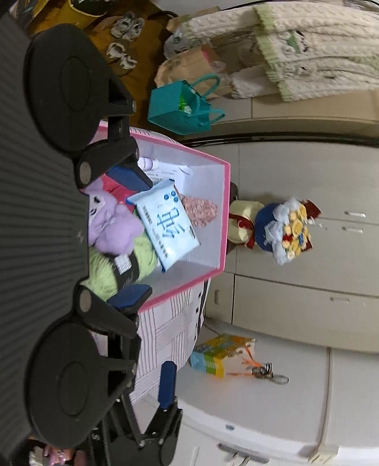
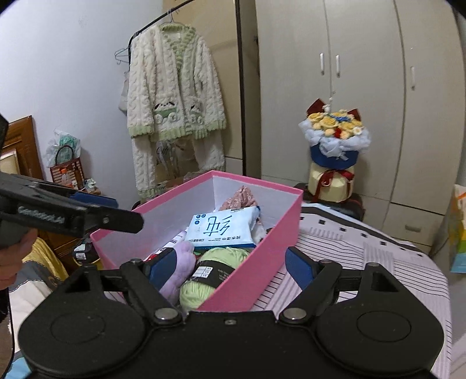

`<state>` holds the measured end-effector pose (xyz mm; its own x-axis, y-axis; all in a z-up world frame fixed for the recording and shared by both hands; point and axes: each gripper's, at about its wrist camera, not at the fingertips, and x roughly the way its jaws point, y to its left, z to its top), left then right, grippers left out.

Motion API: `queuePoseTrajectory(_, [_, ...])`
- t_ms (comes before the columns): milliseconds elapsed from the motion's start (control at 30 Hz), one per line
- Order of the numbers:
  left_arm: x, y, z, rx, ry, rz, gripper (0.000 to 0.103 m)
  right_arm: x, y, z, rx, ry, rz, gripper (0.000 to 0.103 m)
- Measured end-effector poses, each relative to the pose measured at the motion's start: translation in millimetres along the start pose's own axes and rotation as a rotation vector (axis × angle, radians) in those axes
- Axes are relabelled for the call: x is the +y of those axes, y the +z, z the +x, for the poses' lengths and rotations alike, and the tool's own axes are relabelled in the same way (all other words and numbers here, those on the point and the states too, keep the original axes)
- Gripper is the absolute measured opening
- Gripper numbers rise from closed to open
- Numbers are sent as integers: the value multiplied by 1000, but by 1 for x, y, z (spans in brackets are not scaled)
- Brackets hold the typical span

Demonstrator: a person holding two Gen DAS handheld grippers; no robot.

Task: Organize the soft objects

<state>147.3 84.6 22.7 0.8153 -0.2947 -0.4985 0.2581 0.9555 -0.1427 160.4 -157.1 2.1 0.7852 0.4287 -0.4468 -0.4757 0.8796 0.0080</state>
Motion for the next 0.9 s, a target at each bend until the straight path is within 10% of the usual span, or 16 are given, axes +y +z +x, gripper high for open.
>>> queuePoseTrajectory(433, [-56, -33, -79, -167, -25, 138, 96, -9, -27, -84, -72, -209, 54, 96])
queuePoseTrajectory(800, [-70, -39, -70, -127, 168, 103, 103, 8, -32, -99, 41, -364, 21, 103])
queuePoseTrajectory(900, [-72, -42, -74, -135, 122, 139, 103, 8, -34, -110, 5, -380, 68, 103])
